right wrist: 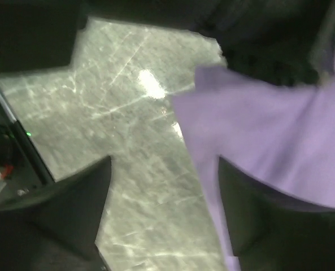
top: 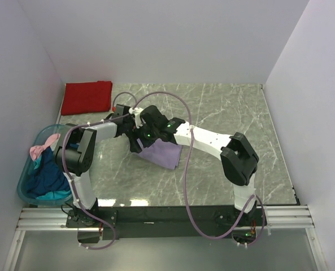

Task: Fold and stack the t-shirts
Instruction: Neatly place the folded tshirt to the corner

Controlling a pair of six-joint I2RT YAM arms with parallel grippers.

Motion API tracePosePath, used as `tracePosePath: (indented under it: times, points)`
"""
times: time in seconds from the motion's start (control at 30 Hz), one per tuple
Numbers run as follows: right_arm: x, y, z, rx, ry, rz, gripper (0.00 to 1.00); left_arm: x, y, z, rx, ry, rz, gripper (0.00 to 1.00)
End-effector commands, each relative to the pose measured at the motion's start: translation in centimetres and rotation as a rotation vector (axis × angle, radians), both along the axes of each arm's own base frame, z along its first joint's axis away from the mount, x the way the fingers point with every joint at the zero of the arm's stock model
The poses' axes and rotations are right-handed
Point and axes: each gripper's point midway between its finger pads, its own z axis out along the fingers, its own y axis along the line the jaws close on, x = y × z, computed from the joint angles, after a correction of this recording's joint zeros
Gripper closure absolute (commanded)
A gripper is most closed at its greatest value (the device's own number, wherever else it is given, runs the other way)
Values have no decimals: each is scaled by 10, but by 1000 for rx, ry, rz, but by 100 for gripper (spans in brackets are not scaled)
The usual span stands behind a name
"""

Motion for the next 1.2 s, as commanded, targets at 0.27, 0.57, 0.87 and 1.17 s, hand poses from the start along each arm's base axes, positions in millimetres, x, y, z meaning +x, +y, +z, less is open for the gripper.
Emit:
tracePosePath:
  times: [0.27,0.57,0.87,1.17]
  points:
    - [40,-89,71,80,-87,-142,12,94,46,56,511,-309,-194,100]
    - [49,-150,72,15,-137,-216,9,165,83,108,708,-493,-260,100]
    - [45,-164,61,-7,-137,-231,8,215,136,168,825,-624,-222,100]
    - [44,-163,53,-7,-120,-234,8,233,162,215,874,-713,-205,100]
